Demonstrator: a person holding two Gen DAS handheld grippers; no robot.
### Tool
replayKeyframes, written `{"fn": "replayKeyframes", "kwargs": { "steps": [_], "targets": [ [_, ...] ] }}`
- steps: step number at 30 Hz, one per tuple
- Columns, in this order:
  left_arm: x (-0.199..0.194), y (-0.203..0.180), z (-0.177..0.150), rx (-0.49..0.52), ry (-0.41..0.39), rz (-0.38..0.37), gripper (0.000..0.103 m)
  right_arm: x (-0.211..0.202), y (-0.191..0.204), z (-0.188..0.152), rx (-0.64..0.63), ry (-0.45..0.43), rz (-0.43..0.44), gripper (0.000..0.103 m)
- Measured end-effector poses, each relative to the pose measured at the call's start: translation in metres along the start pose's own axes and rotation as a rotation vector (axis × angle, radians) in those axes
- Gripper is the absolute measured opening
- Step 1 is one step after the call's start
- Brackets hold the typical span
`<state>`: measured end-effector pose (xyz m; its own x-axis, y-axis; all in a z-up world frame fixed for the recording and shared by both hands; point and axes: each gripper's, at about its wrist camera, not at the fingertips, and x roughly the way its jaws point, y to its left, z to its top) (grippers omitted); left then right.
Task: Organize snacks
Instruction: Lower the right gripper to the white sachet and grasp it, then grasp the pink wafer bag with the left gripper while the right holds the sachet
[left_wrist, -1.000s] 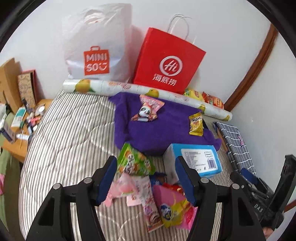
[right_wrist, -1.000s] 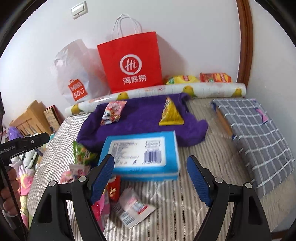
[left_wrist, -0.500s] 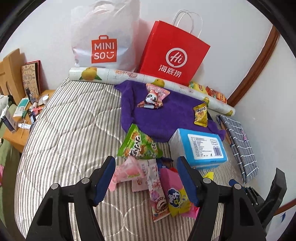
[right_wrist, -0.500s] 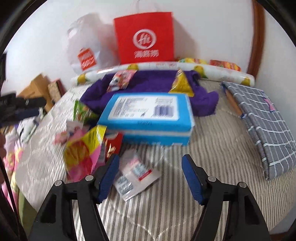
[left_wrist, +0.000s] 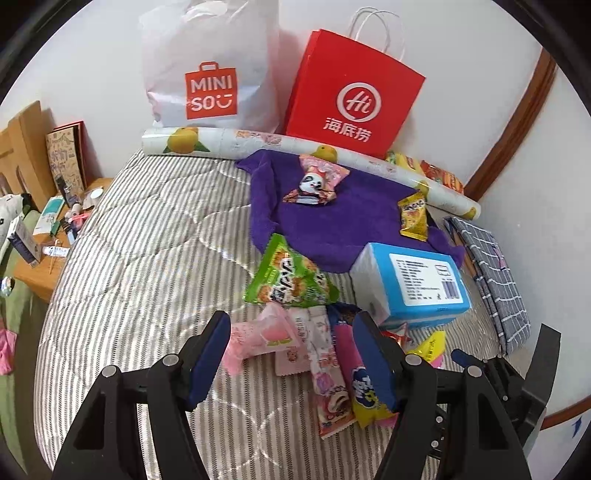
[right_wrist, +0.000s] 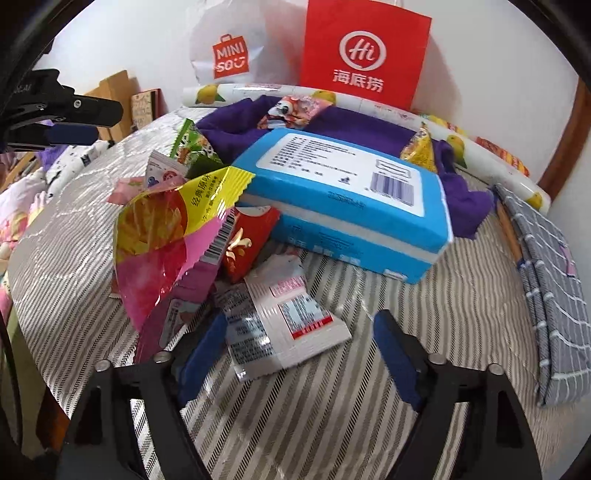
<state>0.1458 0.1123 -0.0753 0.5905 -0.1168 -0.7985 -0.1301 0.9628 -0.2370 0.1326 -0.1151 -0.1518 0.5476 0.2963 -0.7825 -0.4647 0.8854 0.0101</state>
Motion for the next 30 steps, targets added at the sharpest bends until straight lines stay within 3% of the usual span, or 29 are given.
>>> {"fn": "replayKeyframes", "kwargs": {
  "steps": [5,8,12,16,19,26,30],
  "targets": [
    [0.003,0.007,0.0,-0.02,0.01,0.008,0.067,0.013,0.007,0.005,-0.062,0.011,0.029,0.083],
    [0.005,0.008,-0.003,-0.016,0.02,0.008,0.067,0.018,0.007,0.003,-0.063,0.01,0.071,0.071],
    [0.01,0.014,-0.009,-0.013,0.03,0.019,0.067,0.008,-0.012,-0.003,0.006,0.002,0.016,0.071],
    [0.02,0.019,-0.015,-0.025,0.05,0.02,0.067,-0.003,-0.054,-0.01,0.198,-0.043,-0.04,0.071],
    [0.027,0.021,-0.02,-0.034,0.064,0.003,0.067,-0.001,-0.071,-0.013,0.271,-0.052,-0.074,0.071],
    [0.044,0.02,-0.033,0.041,0.092,0.023,0.067,0.012,-0.074,-0.017,0.269,-0.031,-0.086,0.071],
    [0.061,0.032,-0.035,0.011,0.12,0.014,0.067,0.016,-0.074,-0.015,0.267,-0.022,-0.091,0.071]
  ]
}}
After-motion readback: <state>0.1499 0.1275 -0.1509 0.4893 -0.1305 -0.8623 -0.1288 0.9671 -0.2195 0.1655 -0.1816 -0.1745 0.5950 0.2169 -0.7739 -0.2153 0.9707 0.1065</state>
